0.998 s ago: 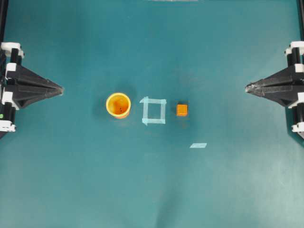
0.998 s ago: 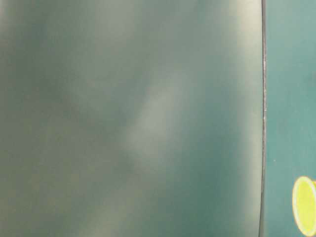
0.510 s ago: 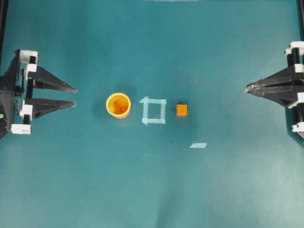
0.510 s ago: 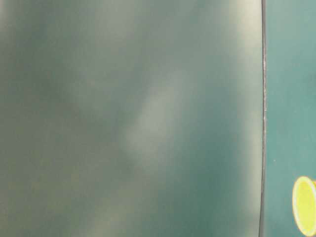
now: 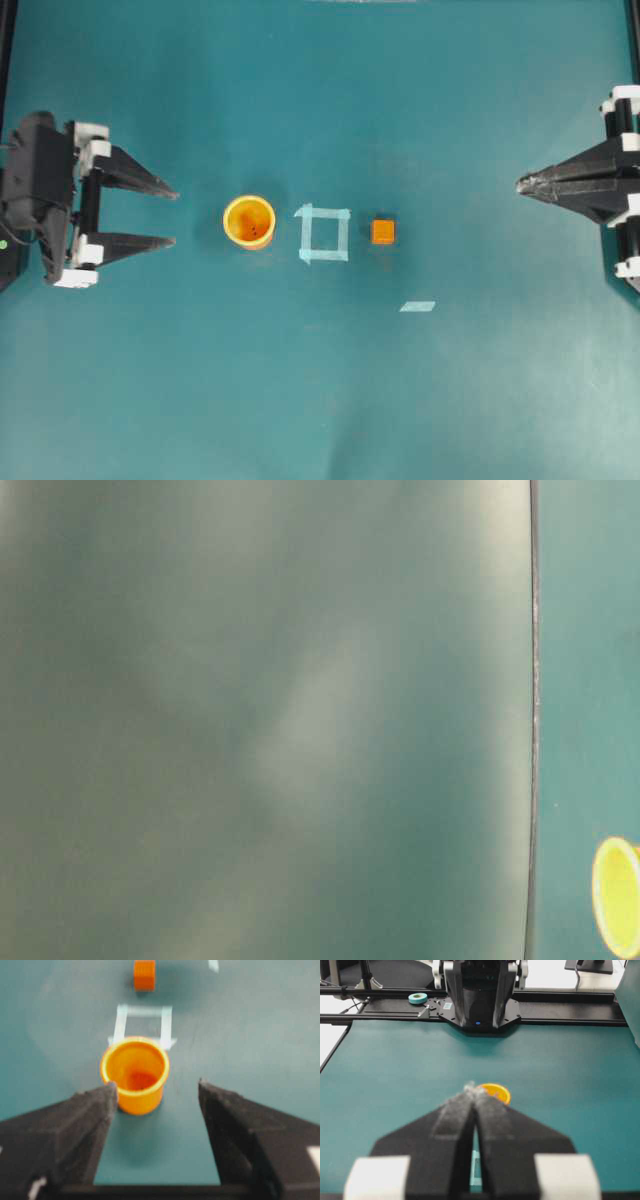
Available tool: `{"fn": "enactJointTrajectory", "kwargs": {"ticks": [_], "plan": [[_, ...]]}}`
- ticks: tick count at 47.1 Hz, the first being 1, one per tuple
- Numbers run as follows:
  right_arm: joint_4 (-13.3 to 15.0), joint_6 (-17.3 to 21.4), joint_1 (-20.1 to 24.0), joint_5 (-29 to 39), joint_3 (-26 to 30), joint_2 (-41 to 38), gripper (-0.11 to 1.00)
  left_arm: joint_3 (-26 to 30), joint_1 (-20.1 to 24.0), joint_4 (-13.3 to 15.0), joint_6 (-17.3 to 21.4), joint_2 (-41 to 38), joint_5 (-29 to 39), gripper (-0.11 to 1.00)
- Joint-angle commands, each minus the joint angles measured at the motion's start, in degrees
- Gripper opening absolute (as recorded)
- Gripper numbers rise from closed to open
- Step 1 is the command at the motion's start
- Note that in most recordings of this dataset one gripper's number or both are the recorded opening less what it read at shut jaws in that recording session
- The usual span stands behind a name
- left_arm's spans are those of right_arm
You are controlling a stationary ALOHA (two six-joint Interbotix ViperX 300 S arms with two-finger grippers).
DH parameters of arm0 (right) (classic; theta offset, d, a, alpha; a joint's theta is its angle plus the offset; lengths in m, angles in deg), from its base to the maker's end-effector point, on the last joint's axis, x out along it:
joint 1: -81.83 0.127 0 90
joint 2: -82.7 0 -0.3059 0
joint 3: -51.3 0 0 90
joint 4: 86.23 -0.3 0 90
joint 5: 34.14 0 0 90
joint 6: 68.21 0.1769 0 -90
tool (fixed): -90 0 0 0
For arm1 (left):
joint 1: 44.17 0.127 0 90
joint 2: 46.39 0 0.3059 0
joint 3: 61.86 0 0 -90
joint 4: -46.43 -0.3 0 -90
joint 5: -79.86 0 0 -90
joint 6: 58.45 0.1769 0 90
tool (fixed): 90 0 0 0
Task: Move the cup to the left with left arm.
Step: 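Advance the open left gripper right until it surrounds the orange cup, then close the left gripper around the orange cup's side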
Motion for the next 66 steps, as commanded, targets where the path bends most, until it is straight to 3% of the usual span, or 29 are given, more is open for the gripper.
{"fn": "enactJointTrajectory", "kwargs": {"ticks": [1, 19, 33, 66], "plan": [[-0.1, 0.1, 0.0, -0.2, 1.9, -0.4, 0.0, 1.2, 0.4, -0.2, -0.2, -1.6, -0.3, 0.66], [0.0, 0.1, 0.0, -0.3, 2.3, -0.3, 0.0, 3.3, 3.4, -0.2, -0.2, -8.0, 0.0, 0.83], [0.0, 0.1, 0.0, -0.3, 2.5, -0.3, 0.0, 3.3, 3.9, -0.2, -0.3, -15.8, -2.3, 0.83], [0.0, -0.1, 0.0, 1.9, 3.1, 0.1, 0.0, 9.9, 3.9, -0.2, -1.8, -32.3, -8.3, 0.86]]}}
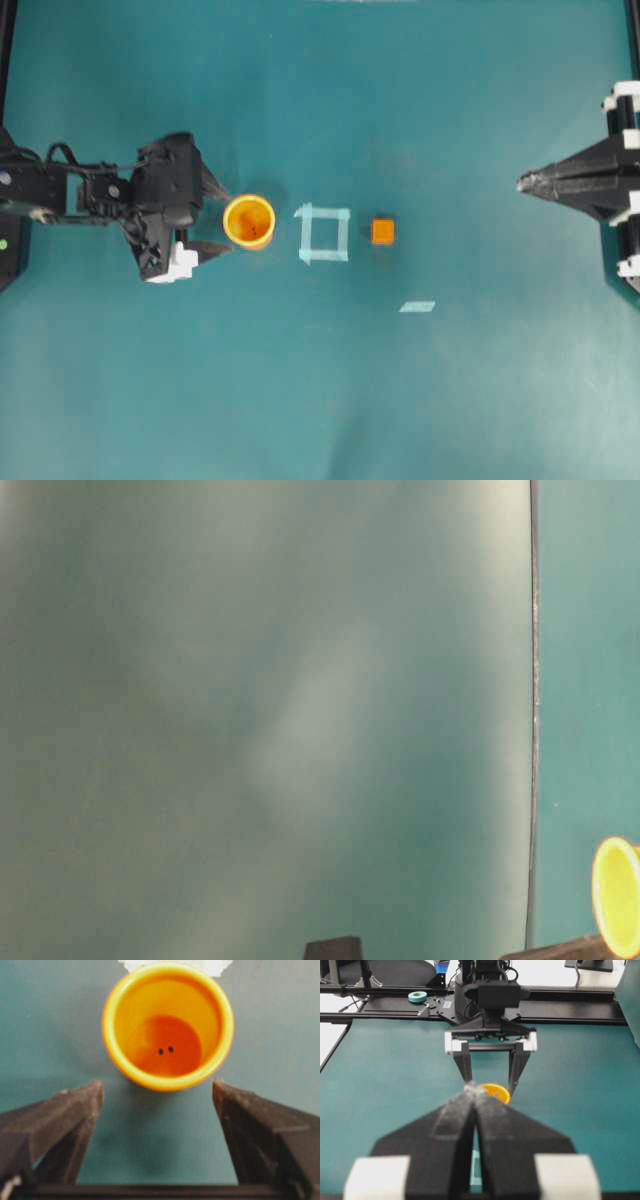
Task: Move the cup to the left with left arm.
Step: 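Close the left gripper around the orange cup's side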
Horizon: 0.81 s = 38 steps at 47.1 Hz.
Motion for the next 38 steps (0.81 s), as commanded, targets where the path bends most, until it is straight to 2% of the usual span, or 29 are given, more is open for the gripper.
{"fn": "enactJointTrajectory", "kwargs": {"ticks": [1, 26, 38], "plan": [[0.0, 0.0, 0.0, -0.2, 1.8, -0.2, 0.0, 1.5, 0.2, -0.1, 0.0, -0.4, -1.5, 0.86], [-0.1, 0.0, 0.0, -0.2, 2.0, -0.2, 0.0, 4.0, -1.1, -0.1, 0.0, -6.4, -7.3, 0.86], [0.0, 0.0, 0.0, -0.2, 2.0, -0.2, 0.0, 4.1, -1.1, -0.1, 0.1, -6.8, -9.9, 0.86]]}}
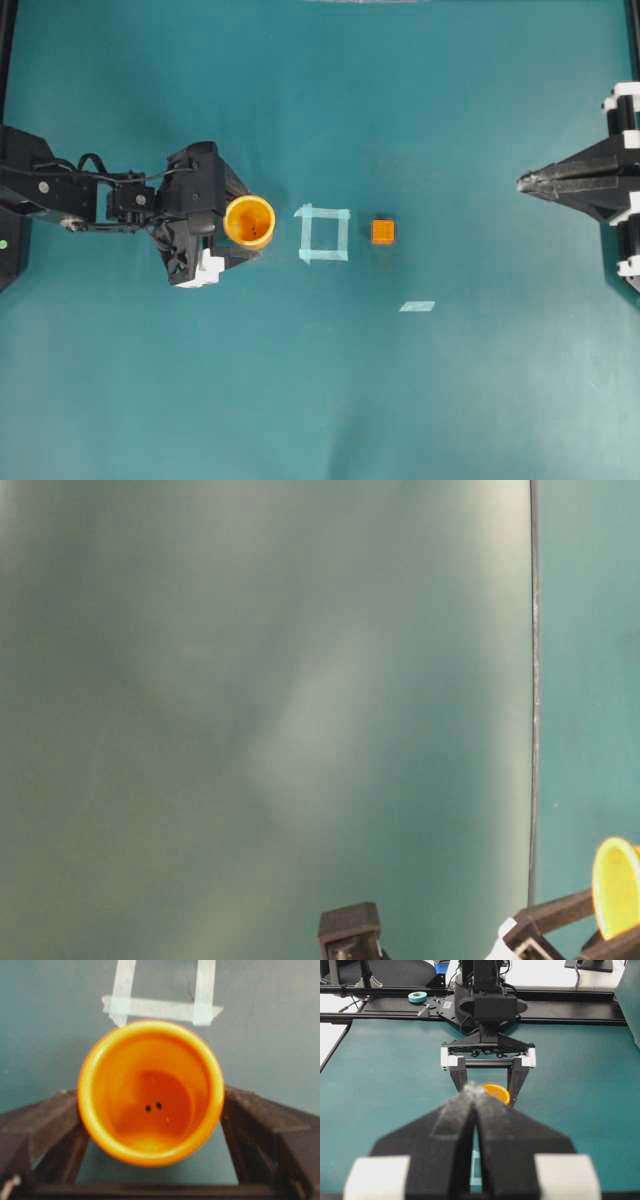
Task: Move the cup to the left with left arm.
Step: 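Close the left gripper around the orange cup's side, then drag the gripped orange cup leftward toward the table's left edge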
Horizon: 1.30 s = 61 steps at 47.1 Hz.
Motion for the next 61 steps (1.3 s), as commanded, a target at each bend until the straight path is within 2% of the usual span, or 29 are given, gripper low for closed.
{"fn": "enactJointTrajectory", "kwargs": {"ticks": [1, 12, 23, 31, 46, 61], "plan": [[0.0, 0.0, 0.0, -0.3, 1.9, -0.2, 0.0, 1.0, -0.1, -0.1, 0.0, 0.4, -0.8, 0.86], [0.0, 0.0, 0.0, -0.3, 1.8, -0.2, 0.0, 1.0, -0.4, -0.2, 1.4, 0.4, -0.9, 0.84], [0.0, 0.0, 0.0, -0.2, 1.9, -0.2, 0.0, 1.1, -0.6, -0.3, 1.6, 0.4, -0.7, 0.71], [0.0, 0.0, 0.0, 0.4, 1.9, -0.2, 0.0, 1.2, -0.7, -0.2, 0.3, 0.8, -0.2, 0.71], [-0.1, 0.0, 0.0, 0.9, 1.9, -0.1, 0.0, 1.0, -1.0, -0.2, 1.1, 3.2, 2.0, 0.71], [0.0, 0.2, 0.0, 1.1, 1.9, -0.2, 0.0, -4.8, -1.0, -0.3, 1.2, 6.1, 0.7, 0.71]]}}
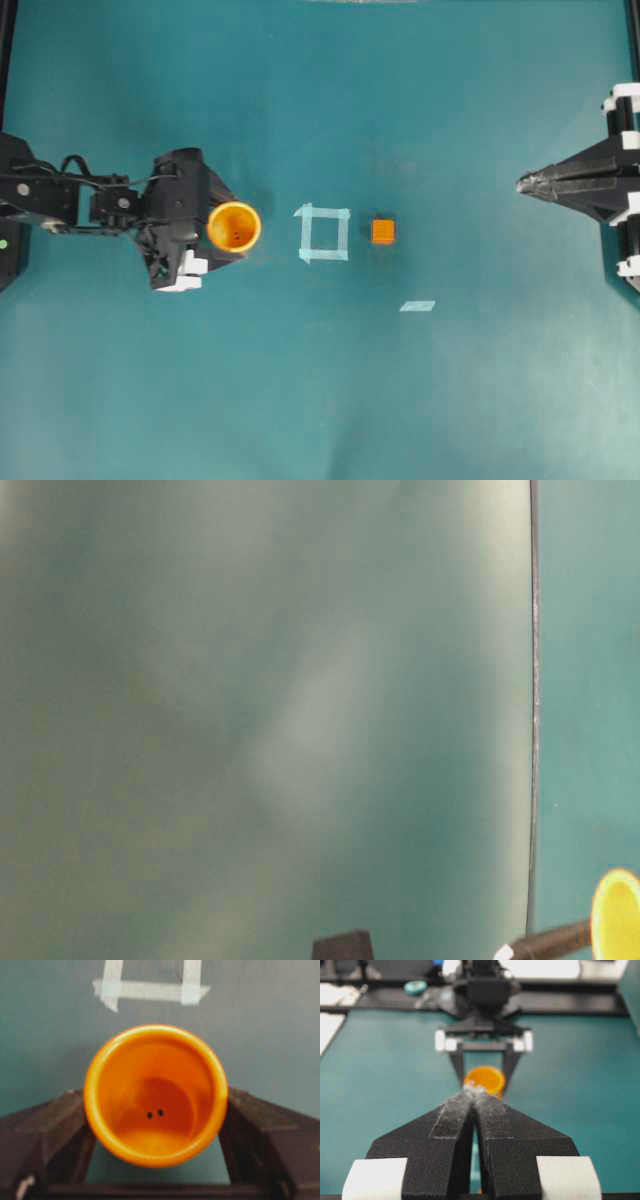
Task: Move the cup to the left with left arm.
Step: 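Drag the gripped orange cup leftward toward the table's left edge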
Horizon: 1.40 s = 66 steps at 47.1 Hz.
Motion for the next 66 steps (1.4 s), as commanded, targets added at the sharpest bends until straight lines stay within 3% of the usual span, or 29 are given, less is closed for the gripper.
{"fn": "enactJointTrajectory", "kwargs": {"ticks": [1, 13, 35, 66], "plan": [[0.0, 0.1, 0.0, -0.1, 1.9, -0.2, 0.0, -1.2, -0.1, -0.1, -0.1, 2.3, -1.0, 0.71], [0.0, 0.3, -0.1, 0.0, 2.0, -0.2, 0.0, -7.6, -0.1, -0.2, -0.2, 6.5, -4.1, 0.71], [0.0, 0.4, -0.1, 0.4, 2.1, -0.4, 0.0, -15.5, -0.4, -0.2, -1.0, 12.7, -4.1, 0.71], [-0.2, 0.4, 0.0, 1.1, 2.2, -0.4, 0.0, -16.6, -1.3, -0.1, -1.0, 18.5, 1.8, 0.7]]}}
